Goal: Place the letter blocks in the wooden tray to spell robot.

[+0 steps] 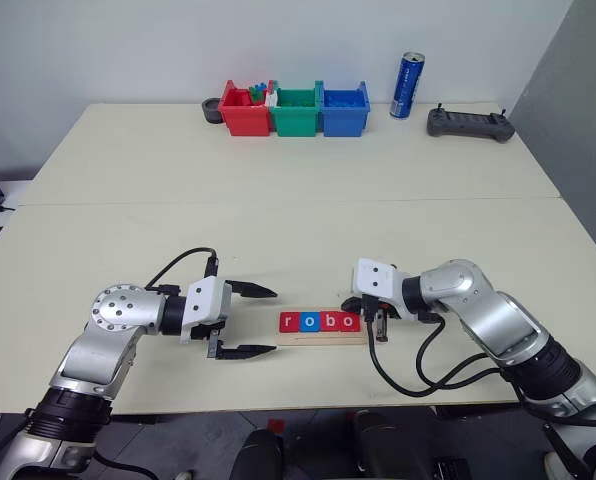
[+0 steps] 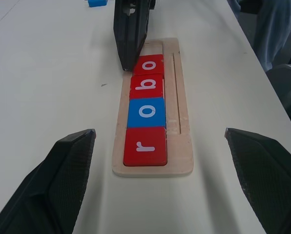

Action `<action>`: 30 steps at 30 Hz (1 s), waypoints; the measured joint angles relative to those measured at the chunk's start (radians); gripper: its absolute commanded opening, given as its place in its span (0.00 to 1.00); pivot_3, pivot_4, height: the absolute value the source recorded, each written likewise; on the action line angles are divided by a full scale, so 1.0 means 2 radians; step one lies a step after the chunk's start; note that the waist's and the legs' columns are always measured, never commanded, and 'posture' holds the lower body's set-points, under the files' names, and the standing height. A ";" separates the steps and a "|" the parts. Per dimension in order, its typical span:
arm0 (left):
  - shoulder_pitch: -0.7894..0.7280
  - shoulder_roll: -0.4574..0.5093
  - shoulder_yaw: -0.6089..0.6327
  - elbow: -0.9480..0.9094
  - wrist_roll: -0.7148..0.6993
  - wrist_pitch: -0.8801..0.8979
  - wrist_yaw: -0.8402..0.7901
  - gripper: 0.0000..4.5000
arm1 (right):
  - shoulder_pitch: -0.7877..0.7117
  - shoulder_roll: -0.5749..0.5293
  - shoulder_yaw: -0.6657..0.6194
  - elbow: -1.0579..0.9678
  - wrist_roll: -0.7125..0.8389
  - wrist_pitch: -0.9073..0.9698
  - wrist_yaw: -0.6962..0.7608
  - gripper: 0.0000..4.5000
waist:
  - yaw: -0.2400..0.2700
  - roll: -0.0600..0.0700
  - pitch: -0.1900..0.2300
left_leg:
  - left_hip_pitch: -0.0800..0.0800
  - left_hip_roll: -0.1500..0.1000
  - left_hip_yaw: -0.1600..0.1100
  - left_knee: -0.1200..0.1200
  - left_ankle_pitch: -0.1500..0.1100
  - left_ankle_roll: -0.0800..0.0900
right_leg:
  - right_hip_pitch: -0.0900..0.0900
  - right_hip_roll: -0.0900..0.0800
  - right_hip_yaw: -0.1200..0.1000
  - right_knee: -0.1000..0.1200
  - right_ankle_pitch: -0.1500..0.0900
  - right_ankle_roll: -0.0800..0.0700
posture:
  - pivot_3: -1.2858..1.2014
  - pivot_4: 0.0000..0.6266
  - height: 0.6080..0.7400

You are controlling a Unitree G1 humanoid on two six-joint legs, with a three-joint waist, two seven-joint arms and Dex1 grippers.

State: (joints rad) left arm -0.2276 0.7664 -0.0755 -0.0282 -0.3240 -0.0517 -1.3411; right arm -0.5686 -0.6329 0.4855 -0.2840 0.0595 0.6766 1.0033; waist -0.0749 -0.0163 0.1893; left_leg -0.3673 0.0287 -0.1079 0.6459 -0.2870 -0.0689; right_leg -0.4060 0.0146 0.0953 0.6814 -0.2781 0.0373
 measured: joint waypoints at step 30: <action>0.003 0.000 0.000 0.011 0.004 -0.005 0.000 1.00 | 0.018 -0.051 0.023 -0.031 -0.038 -0.017 0.038 0.01 | 0.000 0.000 0.000 | 0.000 0.000 0.000 0.000 0.000 0.000 | 0.000 0.000 0.000 0.000 0.000 0.000 | 0.52 0.24 1.00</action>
State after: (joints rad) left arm -0.2222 0.7667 -0.0753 -0.0070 -0.3153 -0.0621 -1.3418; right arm -0.5324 -0.7342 0.5317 -0.3461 -0.0171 0.6423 1.0800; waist -0.0753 -0.0164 0.1892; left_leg -0.3669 0.0288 -0.1077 0.6459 -0.2870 -0.0689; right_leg -0.4059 0.0146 0.0953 0.6816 -0.2782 0.0373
